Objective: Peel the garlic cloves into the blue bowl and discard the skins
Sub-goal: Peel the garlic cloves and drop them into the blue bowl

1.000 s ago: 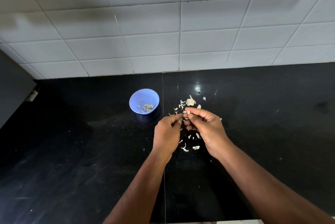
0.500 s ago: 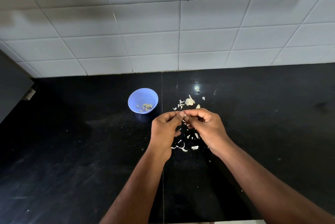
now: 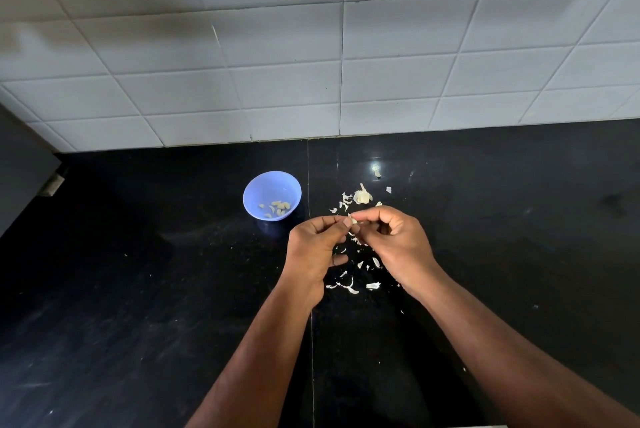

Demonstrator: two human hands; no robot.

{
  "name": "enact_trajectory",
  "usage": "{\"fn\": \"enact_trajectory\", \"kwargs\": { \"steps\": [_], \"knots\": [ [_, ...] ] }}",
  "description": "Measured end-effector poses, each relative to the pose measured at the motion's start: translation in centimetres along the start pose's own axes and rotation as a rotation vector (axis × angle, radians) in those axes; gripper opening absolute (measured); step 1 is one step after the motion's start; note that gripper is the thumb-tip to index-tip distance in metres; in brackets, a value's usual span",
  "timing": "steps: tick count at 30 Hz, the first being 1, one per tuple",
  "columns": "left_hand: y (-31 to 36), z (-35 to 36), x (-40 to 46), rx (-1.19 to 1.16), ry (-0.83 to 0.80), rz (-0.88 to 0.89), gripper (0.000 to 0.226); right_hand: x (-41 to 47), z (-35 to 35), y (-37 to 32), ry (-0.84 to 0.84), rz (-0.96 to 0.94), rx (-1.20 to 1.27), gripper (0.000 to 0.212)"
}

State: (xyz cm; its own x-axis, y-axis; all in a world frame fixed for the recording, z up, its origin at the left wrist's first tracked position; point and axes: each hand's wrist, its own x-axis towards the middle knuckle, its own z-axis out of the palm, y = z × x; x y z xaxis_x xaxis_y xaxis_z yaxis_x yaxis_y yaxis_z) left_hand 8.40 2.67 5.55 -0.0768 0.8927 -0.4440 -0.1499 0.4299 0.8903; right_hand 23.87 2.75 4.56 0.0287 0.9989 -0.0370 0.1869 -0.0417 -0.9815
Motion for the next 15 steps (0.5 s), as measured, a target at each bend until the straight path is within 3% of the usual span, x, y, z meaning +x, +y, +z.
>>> {"fn": "enact_trajectory", "kwargs": {
  "steps": [9, 15],
  "knots": [
    [0.24, 0.76, 0.28, 0.157, -0.024, 0.115, 0.018, 0.49, 0.10, -0.23, -0.018, -0.037, -0.085, 0.022],
    [0.32, 0.67, 0.33, 0.064, 0.053, 0.009, 0.024, 0.56, 0.17, -0.07, 0.048, 0.145, 0.252, 0.015]
  ]
}}
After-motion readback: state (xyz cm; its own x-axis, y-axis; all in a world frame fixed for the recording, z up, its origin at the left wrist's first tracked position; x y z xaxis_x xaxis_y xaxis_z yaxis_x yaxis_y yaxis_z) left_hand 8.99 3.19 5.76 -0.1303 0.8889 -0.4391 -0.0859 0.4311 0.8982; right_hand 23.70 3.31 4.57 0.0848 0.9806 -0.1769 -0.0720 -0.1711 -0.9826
